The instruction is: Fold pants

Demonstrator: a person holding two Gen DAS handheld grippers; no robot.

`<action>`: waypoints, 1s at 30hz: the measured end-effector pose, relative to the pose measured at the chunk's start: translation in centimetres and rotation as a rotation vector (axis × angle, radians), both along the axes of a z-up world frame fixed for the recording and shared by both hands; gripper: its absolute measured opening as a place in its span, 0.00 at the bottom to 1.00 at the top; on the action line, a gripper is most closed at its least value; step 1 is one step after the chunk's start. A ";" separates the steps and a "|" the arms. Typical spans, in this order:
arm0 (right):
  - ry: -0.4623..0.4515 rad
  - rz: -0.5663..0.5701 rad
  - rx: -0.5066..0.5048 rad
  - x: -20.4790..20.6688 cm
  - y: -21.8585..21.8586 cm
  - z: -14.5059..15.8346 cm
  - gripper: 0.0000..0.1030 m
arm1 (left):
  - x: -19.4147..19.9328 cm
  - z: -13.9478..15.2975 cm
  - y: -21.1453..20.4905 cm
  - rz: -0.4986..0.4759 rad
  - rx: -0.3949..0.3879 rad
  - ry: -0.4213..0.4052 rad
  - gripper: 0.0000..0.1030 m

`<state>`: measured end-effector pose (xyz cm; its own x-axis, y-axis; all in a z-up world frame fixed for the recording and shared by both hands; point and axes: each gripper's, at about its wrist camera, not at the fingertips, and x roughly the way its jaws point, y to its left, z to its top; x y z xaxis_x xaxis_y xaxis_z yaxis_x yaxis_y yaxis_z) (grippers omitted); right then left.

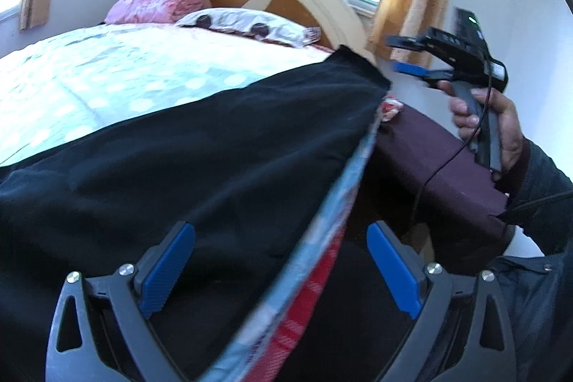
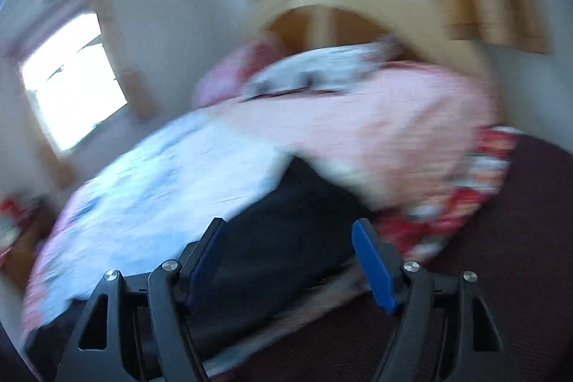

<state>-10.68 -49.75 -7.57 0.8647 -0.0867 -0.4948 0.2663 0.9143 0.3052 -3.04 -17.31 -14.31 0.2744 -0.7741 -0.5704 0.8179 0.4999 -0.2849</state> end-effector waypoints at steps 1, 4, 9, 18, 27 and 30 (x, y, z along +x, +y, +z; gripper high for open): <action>0.012 0.071 0.015 0.7 1.2 -0.4 0.71 | -0.1 -0.1 -0.1 -0.010 0.002 0.004 0.96; 0.079 0.286 0.090 3.3 5.7 -3.0 0.71 | -0.3 -0.6 -0.5 -0.019 0.015 0.024 0.96; 0.313 0.375 0.118 5.7 9.5 -8.8 0.70 | -0.9 -1.7 -0.8 -0.050 0.049 0.052 0.97; 0.158 0.269 0.044 3.2 5.1 -4.7 0.70 | 0.6 1.1 -1.1 0.001 0.030 -0.010 0.97; 0.031 -0.127 0.190 -1.1 -11.1 -1.5 0.70 | 3.0 2.3 -4.3 0.023 0.077 -0.056 0.97; 0.003 -0.125 0.428 -1.8 -14.5 -3.9 0.69 | 3.4 2.4 -5.0 0.025 0.084 -0.059 0.97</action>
<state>-12.47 -64.21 -11.51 0.8590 0.0222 -0.5116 0.3686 0.6667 0.6478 0.34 -22.35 -11.90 0.3278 -0.7168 -0.6155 0.8192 0.5401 -0.1928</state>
